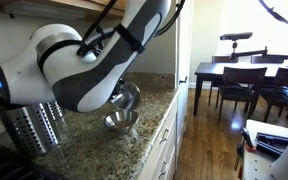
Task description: Pour the contents in the bowl on the right into the bowl on the left
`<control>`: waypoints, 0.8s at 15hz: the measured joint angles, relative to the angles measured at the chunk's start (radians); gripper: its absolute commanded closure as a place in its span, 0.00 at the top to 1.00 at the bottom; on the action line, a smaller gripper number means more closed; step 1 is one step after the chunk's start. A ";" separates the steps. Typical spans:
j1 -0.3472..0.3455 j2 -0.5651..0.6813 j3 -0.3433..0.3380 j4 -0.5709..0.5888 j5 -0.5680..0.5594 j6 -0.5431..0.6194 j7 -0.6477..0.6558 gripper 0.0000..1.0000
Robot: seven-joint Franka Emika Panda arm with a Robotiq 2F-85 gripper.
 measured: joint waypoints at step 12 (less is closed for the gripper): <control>-0.068 -0.115 -0.001 -0.107 0.138 0.100 0.068 0.06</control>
